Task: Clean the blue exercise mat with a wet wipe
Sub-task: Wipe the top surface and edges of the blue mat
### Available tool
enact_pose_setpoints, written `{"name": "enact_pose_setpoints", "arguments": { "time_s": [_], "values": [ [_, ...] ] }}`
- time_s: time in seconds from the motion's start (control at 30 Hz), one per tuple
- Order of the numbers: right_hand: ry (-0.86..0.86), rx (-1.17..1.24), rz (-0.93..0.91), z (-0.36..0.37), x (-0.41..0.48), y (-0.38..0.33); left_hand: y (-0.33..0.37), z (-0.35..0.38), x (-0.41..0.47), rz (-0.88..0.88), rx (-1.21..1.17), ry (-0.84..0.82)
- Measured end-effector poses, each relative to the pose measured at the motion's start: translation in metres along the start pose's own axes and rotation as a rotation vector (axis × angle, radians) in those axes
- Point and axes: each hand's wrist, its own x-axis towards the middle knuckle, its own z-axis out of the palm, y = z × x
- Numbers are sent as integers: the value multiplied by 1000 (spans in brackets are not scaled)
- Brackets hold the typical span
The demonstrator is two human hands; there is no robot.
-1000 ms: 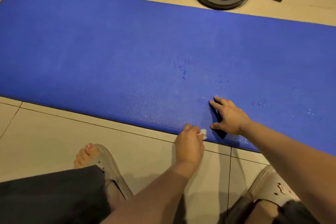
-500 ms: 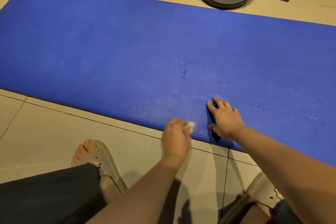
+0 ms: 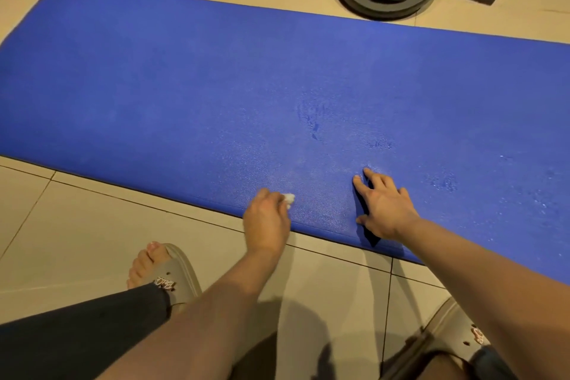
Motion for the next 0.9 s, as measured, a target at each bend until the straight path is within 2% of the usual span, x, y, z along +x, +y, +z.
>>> {"name": "enact_pose_setpoints", "arguments": {
  "time_s": [0.07,0.17,0.27,0.33,0.47,0.57,0.63,0.73,0.83,0.9],
  "values": [
    [-2,0,1,0,0,0,22,21,-22,113,-87,-87],
    [2,9,0,2,-1,2,43,40,-39,337,-61,-226],
    [5,9,-7,1,-1,3,35,35,-28,509,90,-183],
    [1,8,-7,1,0,4,17,19,-10,498,176,-136],
    [-1,-6,-6,2,1,2,-19,-17,31,295,317,4],
    [-4,-19,-6,3,1,1,-18,-16,26,213,324,16],
    [-8,-22,-8,2,1,1,-7,-1,1,299,253,-81],
    [-6,-26,-11,2,1,1,15,21,-40,536,191,-306],
    [-4,-30,-13,3,1,1,25,27,-50,693,304,-479],
    [-5,-33,-12,3,1,2,19,22,-39,777,458,-476]
  ]
}}
